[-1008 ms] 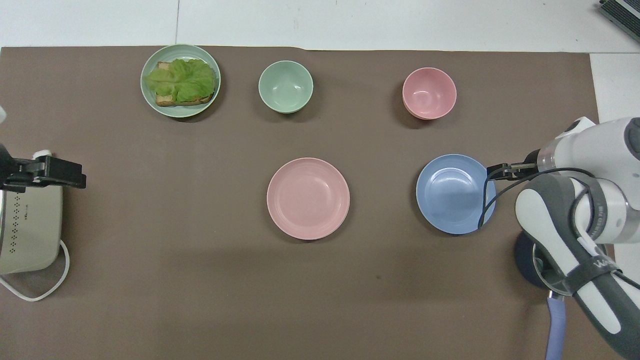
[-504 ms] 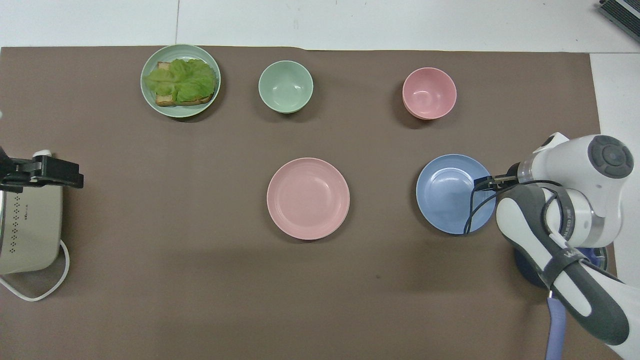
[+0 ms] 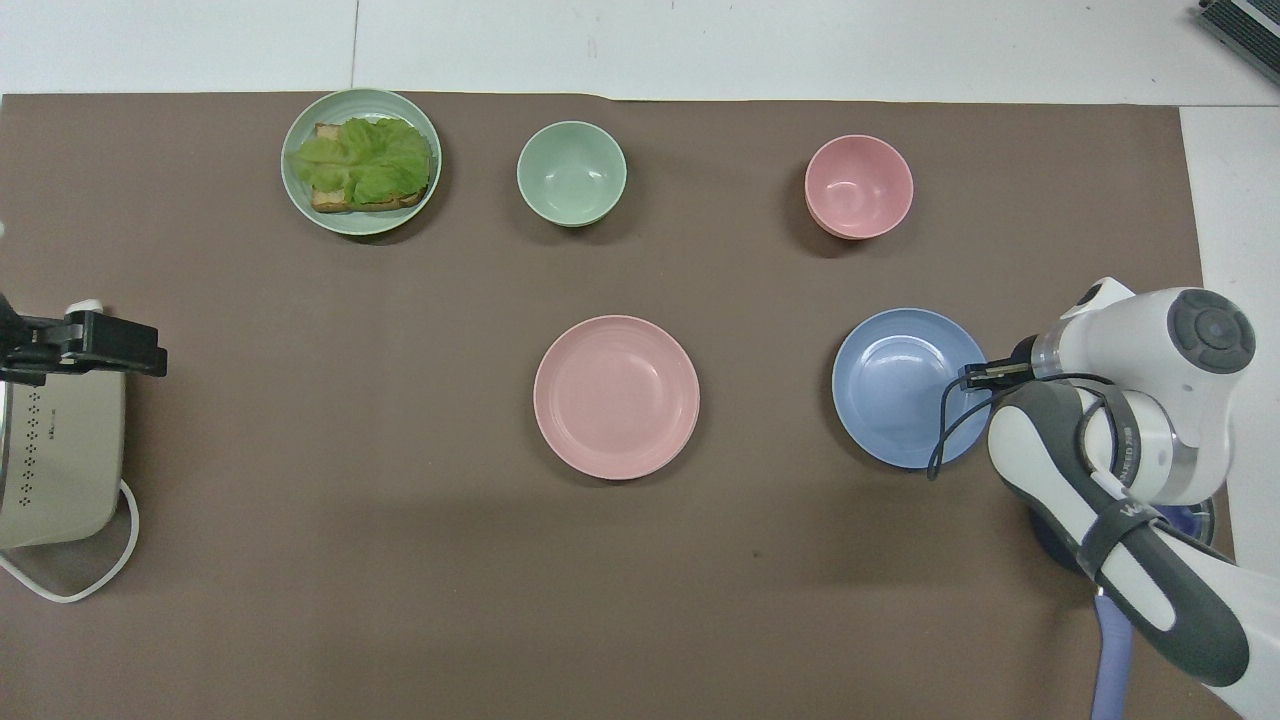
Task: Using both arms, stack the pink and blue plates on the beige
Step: 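Reach the right gripper to the blue plate rim and grasp it, then carry the blue plate with the right gripper onto the pink plate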
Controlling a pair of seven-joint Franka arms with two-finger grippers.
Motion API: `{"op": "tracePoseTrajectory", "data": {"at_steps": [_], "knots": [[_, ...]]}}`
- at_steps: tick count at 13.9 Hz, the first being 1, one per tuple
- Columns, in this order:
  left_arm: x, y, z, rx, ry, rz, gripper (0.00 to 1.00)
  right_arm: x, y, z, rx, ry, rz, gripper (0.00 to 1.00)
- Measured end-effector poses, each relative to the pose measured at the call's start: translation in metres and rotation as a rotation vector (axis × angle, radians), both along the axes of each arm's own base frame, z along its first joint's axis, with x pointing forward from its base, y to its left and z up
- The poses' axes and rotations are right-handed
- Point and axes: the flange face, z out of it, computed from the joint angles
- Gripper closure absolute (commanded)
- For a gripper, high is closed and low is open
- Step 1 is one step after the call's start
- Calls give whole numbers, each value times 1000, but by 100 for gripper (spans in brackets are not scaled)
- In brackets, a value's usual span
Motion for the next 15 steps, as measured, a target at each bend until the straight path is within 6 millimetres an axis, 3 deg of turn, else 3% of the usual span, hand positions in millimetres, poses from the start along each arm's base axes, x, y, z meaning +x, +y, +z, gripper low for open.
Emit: {"op": "tracePoseTrajectory", "data": {"at_steps": [7,9,12,15], "knots": [[0,0,0,0,0,0,0,-2,2,17,47,9,-2,100],[0,0,0,0,0,0,0,-1,5,32,69,13,-12,100],[0,0,0,0,0,0,0,2,27,70,131,16,-10,100],[0,0,0,0,0,0,0,12,68,97,187,-26,30,100]]}}
